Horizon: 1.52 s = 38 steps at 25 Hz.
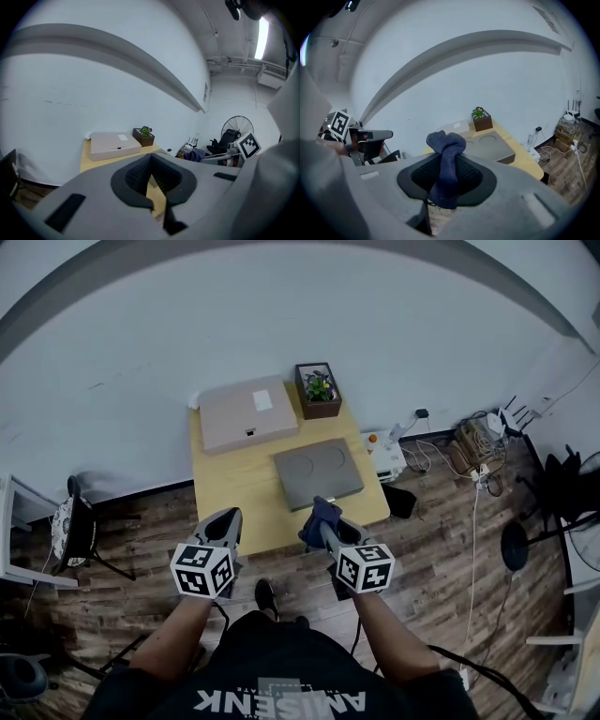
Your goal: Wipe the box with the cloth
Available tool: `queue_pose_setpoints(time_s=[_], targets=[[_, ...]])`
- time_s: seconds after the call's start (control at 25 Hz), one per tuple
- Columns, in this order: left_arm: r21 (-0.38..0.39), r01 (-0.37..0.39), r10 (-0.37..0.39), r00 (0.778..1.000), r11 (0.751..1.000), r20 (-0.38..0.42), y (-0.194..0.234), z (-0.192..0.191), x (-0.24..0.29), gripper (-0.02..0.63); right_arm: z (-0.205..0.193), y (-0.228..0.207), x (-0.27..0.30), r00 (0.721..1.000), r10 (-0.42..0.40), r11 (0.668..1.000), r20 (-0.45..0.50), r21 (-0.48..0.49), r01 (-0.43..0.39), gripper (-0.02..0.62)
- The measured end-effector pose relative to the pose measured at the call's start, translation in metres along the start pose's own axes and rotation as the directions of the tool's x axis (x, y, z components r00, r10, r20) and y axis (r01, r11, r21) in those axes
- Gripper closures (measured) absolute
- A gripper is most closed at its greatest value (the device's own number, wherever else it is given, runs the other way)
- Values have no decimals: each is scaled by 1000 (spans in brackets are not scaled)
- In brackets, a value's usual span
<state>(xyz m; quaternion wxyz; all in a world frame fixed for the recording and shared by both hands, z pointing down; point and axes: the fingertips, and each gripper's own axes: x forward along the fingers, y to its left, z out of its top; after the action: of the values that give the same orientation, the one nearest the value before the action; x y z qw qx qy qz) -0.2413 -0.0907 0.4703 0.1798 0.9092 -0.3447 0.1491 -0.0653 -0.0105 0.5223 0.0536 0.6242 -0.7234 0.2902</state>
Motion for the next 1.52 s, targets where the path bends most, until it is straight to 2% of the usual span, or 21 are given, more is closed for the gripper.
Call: queue_pose_setpoints(time_s=[0.28, 0.48, 0.8, 0.96, 1.24, 1.4, 1.52], targets=[[6, 76, -77, 996, 997, 36, 22, 29, 22, 606, 7, 4, 38, 998, 1, 999, -60, -34, -3, 497], [74, 78, -81, 996, 994, 42, 40, 30, 38, 605, 4, 4, 71, 994, -12, 997, -111, -77, 3, 497], [26, -3, 1, 999, 1000, 47, 51, 20, 55, 604, -16, -6, 124, 961, 6, 975, -277, -212, -68, 497], [-22, -92, 93, 994, 996, 56, 51, 20, 59, 604, -31, -18, 147, 932, 25, 949, -362, -284, -136, 497], [-88, -261, 267, 962, 961, 64, 46, 22, 62, 604, -40, -27, 175, 892, 63, 890, -448, -379, -253, 497], [-112, -323, 329, 943, 940, 46, 42, 16, 62, 604, -44, -20, 181, 877, 106, 848, -468, -418, -325, 495], [-117, -346, 352, 935, 931, 38, 38, 14, 61, 604, -44, -19, 178, 871, 120, 846, -477, -410, -340, 495]])
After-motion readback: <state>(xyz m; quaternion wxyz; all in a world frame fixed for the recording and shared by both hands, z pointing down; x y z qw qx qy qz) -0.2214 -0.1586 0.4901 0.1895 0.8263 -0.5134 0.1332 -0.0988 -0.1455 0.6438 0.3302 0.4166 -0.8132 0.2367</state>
